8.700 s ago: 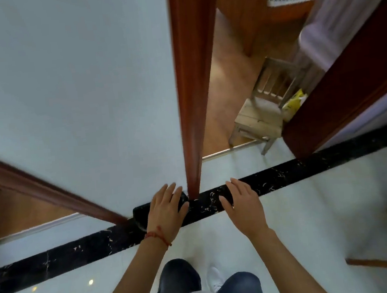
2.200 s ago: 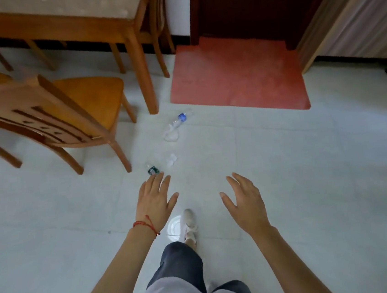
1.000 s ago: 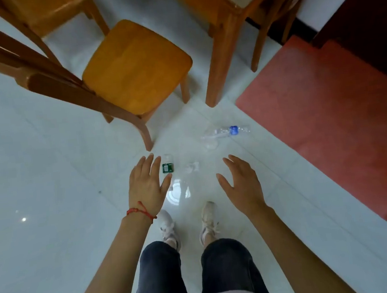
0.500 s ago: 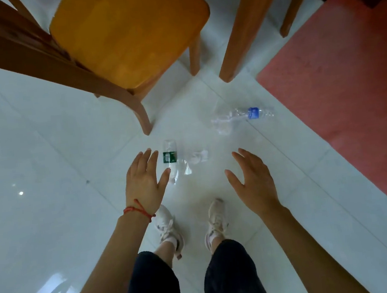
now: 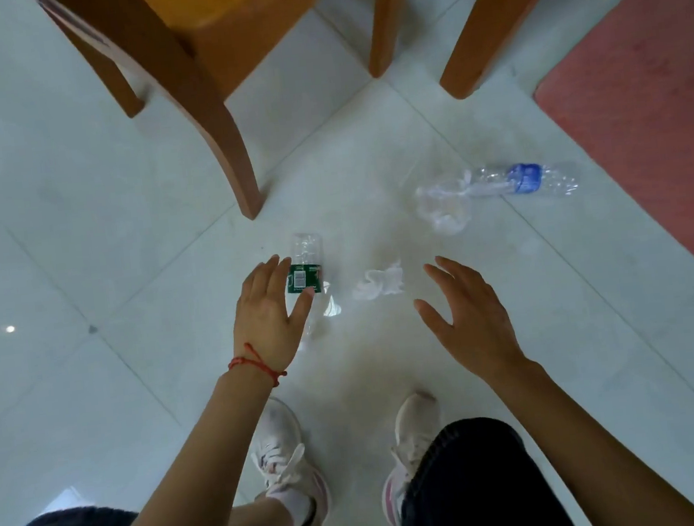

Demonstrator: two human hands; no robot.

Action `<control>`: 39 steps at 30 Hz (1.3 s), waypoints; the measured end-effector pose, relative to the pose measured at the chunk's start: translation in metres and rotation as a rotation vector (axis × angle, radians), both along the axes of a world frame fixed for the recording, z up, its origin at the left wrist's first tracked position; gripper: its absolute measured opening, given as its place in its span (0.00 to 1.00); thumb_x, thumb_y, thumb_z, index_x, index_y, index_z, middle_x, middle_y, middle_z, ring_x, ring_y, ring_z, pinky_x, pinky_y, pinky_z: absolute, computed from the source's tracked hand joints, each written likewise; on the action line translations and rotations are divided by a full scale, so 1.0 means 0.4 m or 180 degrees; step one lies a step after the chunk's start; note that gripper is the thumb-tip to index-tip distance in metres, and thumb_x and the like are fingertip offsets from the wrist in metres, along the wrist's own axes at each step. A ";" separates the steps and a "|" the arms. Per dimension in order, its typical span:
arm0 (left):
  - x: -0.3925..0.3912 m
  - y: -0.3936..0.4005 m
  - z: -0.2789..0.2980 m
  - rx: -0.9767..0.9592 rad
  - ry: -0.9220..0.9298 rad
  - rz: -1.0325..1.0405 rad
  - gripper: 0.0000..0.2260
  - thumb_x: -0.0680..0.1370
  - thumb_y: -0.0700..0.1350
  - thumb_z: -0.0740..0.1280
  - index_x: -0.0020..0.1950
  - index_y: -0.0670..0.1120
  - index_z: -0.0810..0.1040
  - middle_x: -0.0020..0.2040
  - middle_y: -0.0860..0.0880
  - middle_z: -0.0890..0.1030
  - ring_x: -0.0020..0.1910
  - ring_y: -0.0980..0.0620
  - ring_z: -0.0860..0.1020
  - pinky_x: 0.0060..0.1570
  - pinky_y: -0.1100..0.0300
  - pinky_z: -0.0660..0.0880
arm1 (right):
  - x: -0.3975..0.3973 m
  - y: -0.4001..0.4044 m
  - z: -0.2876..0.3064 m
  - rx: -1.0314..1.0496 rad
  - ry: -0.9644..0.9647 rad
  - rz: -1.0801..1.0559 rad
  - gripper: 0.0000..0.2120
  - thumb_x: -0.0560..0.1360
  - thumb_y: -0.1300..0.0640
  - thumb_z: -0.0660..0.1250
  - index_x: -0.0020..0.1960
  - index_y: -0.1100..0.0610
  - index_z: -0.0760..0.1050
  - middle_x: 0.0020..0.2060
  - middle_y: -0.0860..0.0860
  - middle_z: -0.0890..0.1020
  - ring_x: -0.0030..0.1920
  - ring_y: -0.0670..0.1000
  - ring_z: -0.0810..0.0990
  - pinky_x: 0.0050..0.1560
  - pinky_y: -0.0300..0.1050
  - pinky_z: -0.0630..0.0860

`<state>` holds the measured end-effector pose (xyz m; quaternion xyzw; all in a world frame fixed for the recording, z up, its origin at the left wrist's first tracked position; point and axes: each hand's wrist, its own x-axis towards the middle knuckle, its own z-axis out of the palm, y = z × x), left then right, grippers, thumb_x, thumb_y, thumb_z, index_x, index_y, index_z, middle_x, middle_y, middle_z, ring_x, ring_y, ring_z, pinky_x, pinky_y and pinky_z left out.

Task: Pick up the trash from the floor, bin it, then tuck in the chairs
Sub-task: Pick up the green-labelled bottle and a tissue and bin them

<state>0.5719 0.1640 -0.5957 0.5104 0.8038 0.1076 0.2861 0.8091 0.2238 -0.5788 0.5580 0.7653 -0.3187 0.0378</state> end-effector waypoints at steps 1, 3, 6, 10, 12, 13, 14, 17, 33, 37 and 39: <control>-0.002 -0.002 -0.042 -0.0003 -0.0063 0.0089 0.26 0.75 0.55 0.59 0.66 0.37 0.70 0.66 0.37 0.72 0.66 0.36 0.68 0.65 0.47 0.64 | -0.005 0.000 -0.041 0.0028 0.0017 0.0029 0.25 0.78 0.45 0.57 0.71 0.54 0.63 0.73 0.51 0.64 0.72 0.51 0.60 0.68 0.43 0.57; -0.006 -0.005 -0.126 -0.0008 -0.0225 0.0329 0.22 0.77 0.49 0.64 0.67 0.38 0.69 0.67 0.38 0.71 0.67 0.38 0.67 0.66 0.50 0.63 | -0.011 -0.002 -0.127 0.0096 0.0045 0.0108 0.27 0.75 0.43 0.55 0.70 0.55 0.65 0.71 0.52 0.66 0.71 0.51 0.63 0.65 0.40 0.57; -0.010 -0.005 -0.236 -0.0058 -0.0456 0.0787 0.21 0.77 0.46 0.64 0.67 0.39 0.68 0.68 0.39 0.70 0.67 0.41 0.67 0.66 0.53 0.62 | -0.008 -0.001 -0.254 0.0257 0.0138 0.0180 0.27 0.75 0.42 0.55 0.67 0.56 0.69 0.68 0.54 0.71 0.67 0.50 0.66 0.62 0.41 0.60; -0.016 -0.009 -0.356 -0.0111 -0.0707 0.1305 0.24 0.75 0.47 0.66 0.69 0.41 0.67 0.69 0.41 0.69 0.67 0.43 0.67 0.66 0.53 0.63 | -0.006 0.016 -0.388 0.0386 0.0267 0.0084 0.25 0.75 0.44 0.58 0.67 0.56 0.70 0.67 0.54 0.72 0.67 0.51 0.67 0.61 0.43 0.63; -0.024 -0.010 -0.413 -0.0179 -0.0789 0.1550 0.28 0.73 0.48 0.69 0.69 0.42 0.66 0.68 0.42 0.70 0.66 0.44 0.69 0.64 0.54 0.65 | -0.012 0.026 -0.443 0.0371 0.0359 0.0020 0.25 0.75 0.46 0.58 0.67 0.56 0.69 0.68 0.54 0.71 0.68 0.53 0.68 0.61 0.43 0.63; -0.028 -0.010 -0.436 -0.0233 -0.0828 0.1681 0.30 0.71 0.49 0.71 0.69 0.43 0.66 0.68 0.42 0.71 0.64 0.44 0.71 0.62 0.55 0.66 | -0.017 0.030 -0.466 0.0368 0.0410 0.0010 0.25 0.75 0.46 0.58 0.68 0.56 0.69 0.68 0.54 0.70 0.68 0.53 0.68 0.62 0.43 0.63; -0.030 -0.008 -0.455 -0.0298 -0.0877 0.1788 0.31 0.70 0.50 0.72 0.69 0.43 0.66 0.66 0.43 0.72 0.62 0.45 0.72 0.59 0.57 0.68 | -0.021 0.034 -0.485 0.0362 0.0461 0.0001 0.25 0.75 0.45 0.58 0.67 0.56 0.69 0.68 0.54 0.70 0.68 0.52 0.68 0.62 0.43 0.63; -0.019 0.002 -0.493 -0.0397 -0.0964 0.1766 0.28 0.68 0.50 0.74 0.65 0.43 0.71 0.60 0.43 0.77 0.55 0.46 0.76 0.49 0.62 0.67 | -0.031 0.044 -0.533 0.0396 0.0586 -0.0050 0.24 0.74 0.46 0.59 0.67 0.56 0.69 0.68 0.53 0.70 0.67 0.52 0.68 0.63 0.46 0.67; -0.001 -0.040 -0.542 -0.0153 -0.2370 0.2851 0.14 0.68 0.45 0.74 0.50 0.42 0.79 0.44 0.43 0.79 0.42 0.45 0.77 0.46 0.51 0.78 | -0.101 -0.007 -0.642 0.0319 0.0365 -0.0971 0.31 0.71 0.43 0.67 0.69 0.55 0.65 0.71 0.53 0.66 0.70 0.53 0.62 0.66 0.51 0.65; -0.011 -0.056 -0.533 -0.0062 -0.2490 0.2959 0.14 0.67 0.46 0.75 0.48 0.43 0.78 0.45 0.42 0.79 0.42 0.46 0.77 0.48 0.49 0.78 | -0.139 -0.022 -0.666 0.0483 0.0204 -0.0878 0.35 0.68 0.40 0.69 0.69 0.56 0.65 0.71 0.56 0.65 0.70 0.57 0.63 0.64 0.53 0.65; -0.013 -0.059 -0.525 -0.0017 -0.2503 0.2932 0.19 0.62 0.50 0.73 0.48 0.44 0.78 0.44 0.44 0.79 0.42 0.47 0.78 0.48 0.50 0.79 | -0.152 -0.030 -0.679 0.0518 0.0084 -0.0814 0.37 0.67 0.40 0.70 0.69 0.57 0.65 0.70 0.58 0.65 0.69 0.59 0.63 0.63 0.54 0.66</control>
